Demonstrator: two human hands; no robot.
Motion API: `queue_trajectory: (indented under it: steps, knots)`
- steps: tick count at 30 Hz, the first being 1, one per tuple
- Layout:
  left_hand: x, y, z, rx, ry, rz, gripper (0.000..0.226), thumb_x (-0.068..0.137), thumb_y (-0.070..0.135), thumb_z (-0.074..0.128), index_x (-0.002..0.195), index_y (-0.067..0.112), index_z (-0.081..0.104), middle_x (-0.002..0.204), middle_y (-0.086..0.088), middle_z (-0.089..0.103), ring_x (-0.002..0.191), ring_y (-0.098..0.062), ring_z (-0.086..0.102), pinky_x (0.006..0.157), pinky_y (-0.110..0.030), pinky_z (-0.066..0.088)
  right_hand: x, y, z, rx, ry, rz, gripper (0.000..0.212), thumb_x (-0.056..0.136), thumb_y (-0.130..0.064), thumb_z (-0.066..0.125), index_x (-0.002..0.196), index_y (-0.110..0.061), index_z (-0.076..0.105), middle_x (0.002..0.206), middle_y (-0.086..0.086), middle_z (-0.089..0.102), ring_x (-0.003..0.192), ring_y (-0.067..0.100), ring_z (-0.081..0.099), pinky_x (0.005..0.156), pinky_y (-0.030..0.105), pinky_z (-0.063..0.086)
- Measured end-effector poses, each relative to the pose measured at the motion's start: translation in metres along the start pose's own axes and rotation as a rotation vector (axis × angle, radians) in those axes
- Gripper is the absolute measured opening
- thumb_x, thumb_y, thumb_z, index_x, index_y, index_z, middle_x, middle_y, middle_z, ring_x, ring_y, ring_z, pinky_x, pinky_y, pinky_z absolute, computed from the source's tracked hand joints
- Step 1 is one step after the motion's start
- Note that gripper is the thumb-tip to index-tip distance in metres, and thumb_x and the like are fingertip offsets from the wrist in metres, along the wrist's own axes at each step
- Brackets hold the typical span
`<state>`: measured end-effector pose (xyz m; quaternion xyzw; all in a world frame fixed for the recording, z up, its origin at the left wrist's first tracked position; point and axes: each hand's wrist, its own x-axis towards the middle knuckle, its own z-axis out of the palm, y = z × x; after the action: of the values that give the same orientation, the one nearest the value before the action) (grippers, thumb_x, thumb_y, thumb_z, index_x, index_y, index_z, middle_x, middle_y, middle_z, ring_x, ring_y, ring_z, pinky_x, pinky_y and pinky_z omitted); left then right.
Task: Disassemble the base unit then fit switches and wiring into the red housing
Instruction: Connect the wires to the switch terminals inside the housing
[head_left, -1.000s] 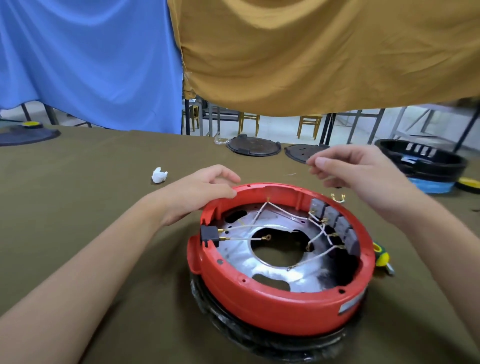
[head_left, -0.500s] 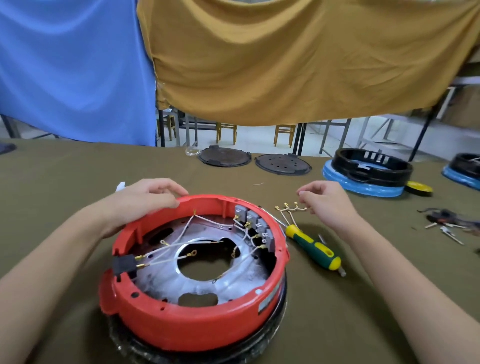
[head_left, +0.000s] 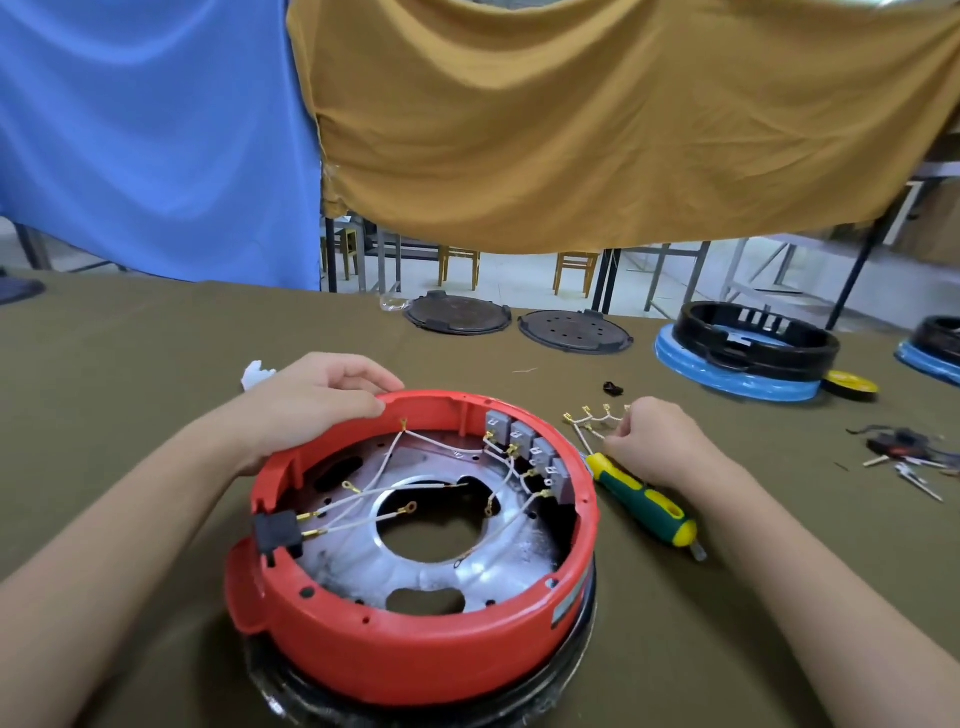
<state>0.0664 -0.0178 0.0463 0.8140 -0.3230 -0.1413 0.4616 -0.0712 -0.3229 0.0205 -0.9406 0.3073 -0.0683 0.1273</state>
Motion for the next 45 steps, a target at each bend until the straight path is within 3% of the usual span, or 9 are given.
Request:
queue_trajectory:
  steps: [6, 14, 21, 28, 31, 34, 39, 42, 45]
  knots:
    - [0.000, 0.001, 0.001, 0.059, 0.012, 0.010, 0.026, 0.092, 0.009, 0.059, 0.093, 0.030, 0.075, 0.098, -0.003, 0.075, 0.090, -0.025, 0.071, 0.091, -0.043, 0.053, -0.001, 0.006, -0.018, -0.138, 0.156, -0.007, 0.010, 0.094, -0.010, 0.046, 0.088, -0.009, 0.054, 0.089, 0.009, 0.059, 0.080, 0.028, 0.056, 0.069, 0.037, 0.048]
    - [-0.002, 0.004, -0.004, 0.105, -0.041, -0.029, 0.027, 0.072, 0.031, 0.057, 0.093, 0.036, 0.073, 0.100, -0.006, 0.073, 0.087, -0.023, 0.069, 0.089, -0.045, 0.053, -0.004, -0.007, -0.017, 0.930, -0.066, -0.064, 0.017, 0.099, -0.012, 0.052, 0.105, -0.015, 0.067, 0.072, -0.001, 0.068, 0.047, 0.005, 0.045, 0.045, 0.020, 0.039]
    - [0.000, -0.004, -0.014, 0.238, -0.060, 0.071, 0.009, 0.088, 0.040, 0.070, 0.085, 0.033, 0.076, 0.058, 0.011, 0.053, 0.054, -0.004, 0.050, 0.063, -0.026, 0.039, -0.015, -0.021, -0.028, 1.481, -0.482, -0.078, 0.019, 0.096, -0.003, 0.055, 0.111, 0.001, 0.066, 0.089, 0.007, 0.071, 0.047, 0.001, 0.045, 0.042, 0.012, 0.041]
    - [-0.013, 0.008, -0.031, 0.281, -0.273, -0.060, 0.015, 0.081, 0.027, 0.069, 0.090, 0.017, 0.074, 0.059, -0.004, 0.054, 0.053, -0.015, 0.051, 0.051, -0.026, 0.042, -0.038, -0.045, -0.038, 1.416, -0.588, -0.180, 0.012, 0.093, -0.008, 0.060, 0.103, -0.004, 0.066, 0.081, 0.006, 0.071, 0.043, 0.001, 0.045, 0.038, 0.011, 0.040]
    - [-0.022, 0.013, -0.039, 0.372, -0.433, -0.197, 0.050, 0.068, 0.055, 0.072, 0.067, 0.006, 0.060, 0.057, -0.011, 0.054, 0.050, -0.022, 0.054, 0.050, -0.025, 0.045, -0.049, -0.052, -0.044, 1.296, -0.560, -0.210, 0.010, 0.093, -0.010, 0.061, 0.100, -0.005, 0.066, 0.081, 0.008, 0.073, 0.043, 0.003, 0.048, 0.039, 0.013, 0.042]
    - [-0.019, 0.016, -0.030, 0.352, -0.308, -0.144, 0.056, 0.073, 0.072, 0.066, 0.059, 0.019, 0.058, 0.057, -0.002, 0.054, 0.050, -0.016, 0.050, 0.052, -0.021, 0.044, -0.060, -0.060, -0.047, 1.225, -0.576, -0.250, 0.010, 0.094, -0.010, 0.059, 0.100, -0.002, 0.063, 0.080, 0.010, 0.073, 0.043, 0.007, 0.055, 0.042, 0.014, 0.046]
    - [-0.013, 0.018, 0.002, 0.251, -0.230, 0.181, 0.032, 0.082, 0.060, 0.062, 0.096, 0.035, 0.075, 0.093, -0.002, 0.072, 0.087, -0.020, 0.066, 0.085, -0.039, 0.052, -0.070, -0.070, -0.048, 1.180, -0.585, -0.323, 0.012, 0.097, -0.012, 0.054, 0.096, -0.001, 0.059, 0.083, 0.014, 0.075, 0.062, 0.014, 0.069, 0.054, 0.020, 0.054]
    - [-0.014, 0.021, 0.004, 0.291, -0.204, 0.231, 0.027, 0.085, 0.053, 0.063, 0.091, 0.031, 0.077, 0.086, -0.011, 0.070, 0.071, -0.017, 0.057, 0.075, -0.044, 0.050, -0.072, -0.074, -0.047, 1.256, -0.588, -0.303, 0.010, 0.096, -0.009, 0.051, 0.090, -0.005, 0.057, 0.088, 0.018, 0.075, 0.067, 0.017, 0.072, 0.057, 0.023, 0.056]
    - [-0.013, 0.020, 0.002, 0.384, -0.150, 0.243, 0.018, 0.091, 0.046, 0.063, 0.087, 0.033, 0.074, 0.064, 0.013, 0.063, 0.056, 0.000, 0.049, 0.057, -0.022, 0.042, -0.073, -0.077, -0.043, 1.335, -0.578, -0.264, 0.013, 0.094, -0.005, 0.052, 0.083, -0.006, 0.059, 0.088, 0.016, 0.074, 0.070, 0.019, 0.072, 0.058, 0.024, 0.057]
